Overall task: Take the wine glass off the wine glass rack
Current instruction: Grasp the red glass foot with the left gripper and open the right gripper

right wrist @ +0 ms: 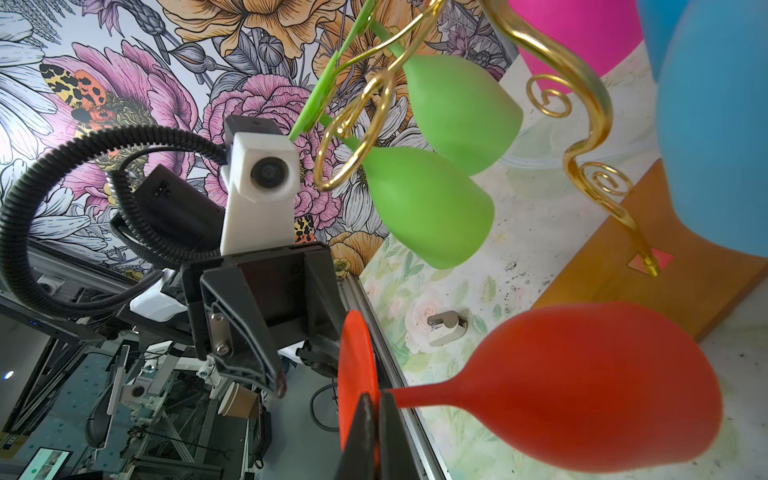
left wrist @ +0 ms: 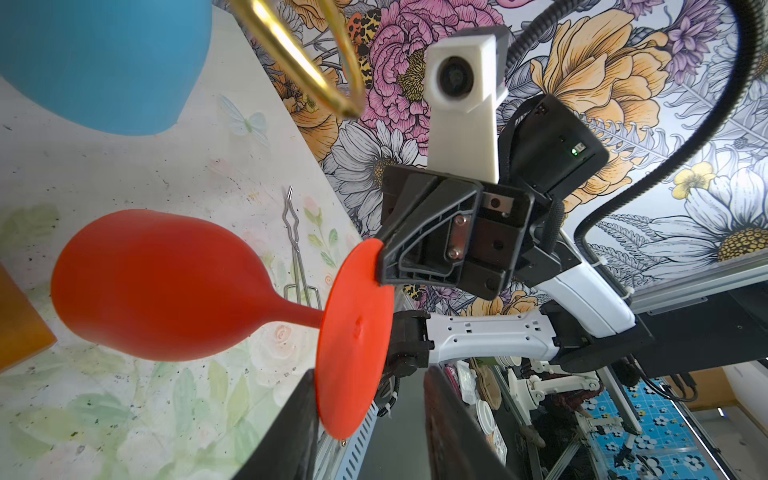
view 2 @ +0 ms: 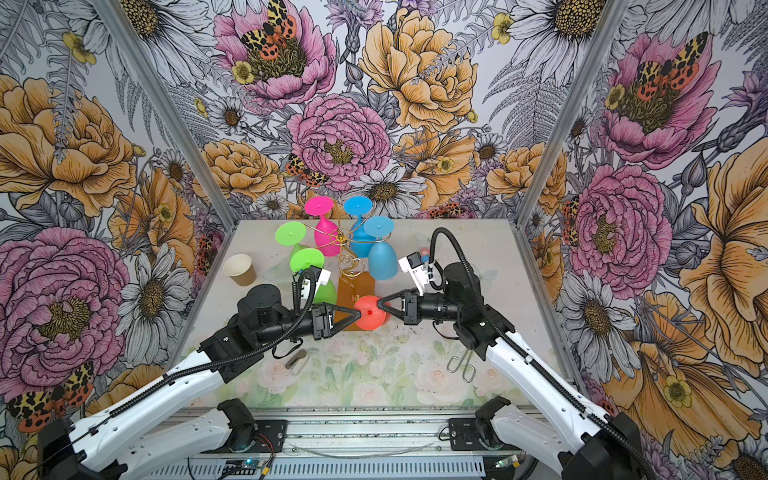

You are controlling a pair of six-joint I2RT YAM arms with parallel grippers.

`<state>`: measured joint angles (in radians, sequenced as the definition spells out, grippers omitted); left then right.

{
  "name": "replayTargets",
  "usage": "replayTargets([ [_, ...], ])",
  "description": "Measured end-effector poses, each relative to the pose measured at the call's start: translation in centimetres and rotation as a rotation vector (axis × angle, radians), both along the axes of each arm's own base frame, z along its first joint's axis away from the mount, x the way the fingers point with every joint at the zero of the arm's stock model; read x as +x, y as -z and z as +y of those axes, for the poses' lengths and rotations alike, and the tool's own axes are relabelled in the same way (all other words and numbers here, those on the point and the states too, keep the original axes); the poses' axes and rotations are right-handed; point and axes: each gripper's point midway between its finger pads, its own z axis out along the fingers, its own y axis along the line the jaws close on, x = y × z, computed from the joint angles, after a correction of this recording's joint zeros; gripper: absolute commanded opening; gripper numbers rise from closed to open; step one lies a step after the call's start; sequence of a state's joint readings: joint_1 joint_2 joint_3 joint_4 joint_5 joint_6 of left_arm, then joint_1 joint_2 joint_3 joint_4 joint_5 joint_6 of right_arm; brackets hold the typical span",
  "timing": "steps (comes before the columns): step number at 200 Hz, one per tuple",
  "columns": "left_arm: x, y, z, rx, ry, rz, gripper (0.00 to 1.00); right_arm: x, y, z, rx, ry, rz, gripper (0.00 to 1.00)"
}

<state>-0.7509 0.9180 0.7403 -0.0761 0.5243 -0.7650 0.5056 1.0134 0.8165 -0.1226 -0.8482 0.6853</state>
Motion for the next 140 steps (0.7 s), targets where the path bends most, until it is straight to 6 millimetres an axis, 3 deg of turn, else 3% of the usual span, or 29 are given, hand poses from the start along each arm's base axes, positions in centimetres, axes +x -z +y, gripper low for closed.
replayTargets([
  [140, 0.6, 1.1, -0.9, -0.003, 0.021, 0.049, 0.12, -0.1, -0.2, 0.0, 0.001, 0.000, -0.015, 0.00],
])
